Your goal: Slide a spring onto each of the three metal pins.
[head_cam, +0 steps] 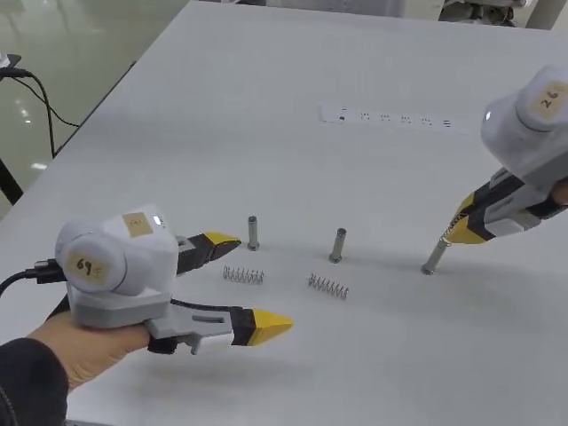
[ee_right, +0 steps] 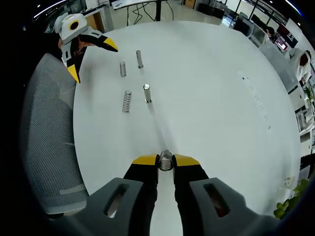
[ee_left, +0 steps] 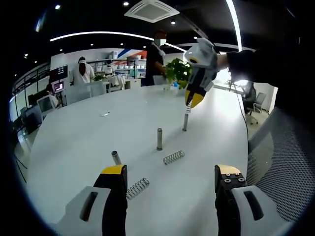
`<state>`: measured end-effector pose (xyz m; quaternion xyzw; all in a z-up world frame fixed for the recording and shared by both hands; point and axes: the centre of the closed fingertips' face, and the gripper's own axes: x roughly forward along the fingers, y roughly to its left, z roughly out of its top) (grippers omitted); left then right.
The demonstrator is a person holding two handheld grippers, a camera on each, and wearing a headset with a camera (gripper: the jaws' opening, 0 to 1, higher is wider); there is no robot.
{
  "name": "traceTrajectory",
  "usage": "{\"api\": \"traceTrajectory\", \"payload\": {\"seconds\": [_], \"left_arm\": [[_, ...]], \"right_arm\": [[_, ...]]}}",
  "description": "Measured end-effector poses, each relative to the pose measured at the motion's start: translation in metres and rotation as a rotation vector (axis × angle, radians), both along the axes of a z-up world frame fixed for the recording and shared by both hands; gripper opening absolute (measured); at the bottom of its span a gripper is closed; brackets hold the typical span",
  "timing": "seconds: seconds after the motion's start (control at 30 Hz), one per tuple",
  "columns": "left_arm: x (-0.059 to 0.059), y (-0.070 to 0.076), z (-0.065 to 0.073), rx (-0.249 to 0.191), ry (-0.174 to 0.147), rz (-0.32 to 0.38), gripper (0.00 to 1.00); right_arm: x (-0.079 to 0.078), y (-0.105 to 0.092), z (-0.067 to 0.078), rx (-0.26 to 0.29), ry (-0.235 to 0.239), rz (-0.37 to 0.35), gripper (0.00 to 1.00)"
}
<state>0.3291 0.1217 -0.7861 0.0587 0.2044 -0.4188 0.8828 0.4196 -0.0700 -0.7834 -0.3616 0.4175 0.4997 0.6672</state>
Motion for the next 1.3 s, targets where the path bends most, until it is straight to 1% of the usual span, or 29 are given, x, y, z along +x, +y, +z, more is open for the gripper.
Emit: {"api": "traceTrajectory", "payload": {"seconds": [0.43,0.53,0.7,0.8,0.97,1.2,1.3], "left_arm": [[0.000,-0.001,0.001,0.002,0.003,-0.003,0.70],[0.000,0.000,0.001,0.001,0.004,-0.003,0.70],[-0.001,0.000,0.001,0.003,0.005,-0.005,0.69],[-0.001,0.000,0.002,0.003,0.004,-0.004,0.69],[-0.001,0.000,0.001,0.003,0.005,-0.005,0.69],[-0.002,-0.001,0.001,0.004,0.004,-0.010,0.69],[-0.002,0.000,0.001,0.005,0.004,-0.009,0.69]], "right_arm": [[0.002,0.000,-0.007,-0.014,0.013,0.001,0.13],[0.004,0.001,-0.007,-0.007,0.015,-0.005,0.13],[0.003,0.001,-0.014,-0.025,0.024,0.001,0.13],[0.003,0.002,-0.016,-0.021,0.028,-0.004,0.13],[0.003,0.000,-0.026,-0.038,0.030,-0.002,0.13],[0.002,0.000,-0.040,-0.041,0.046,-0.024,0.13],[0.003,0.000,-0.045,-0.044,0.040,-0.025,0.13]]}}
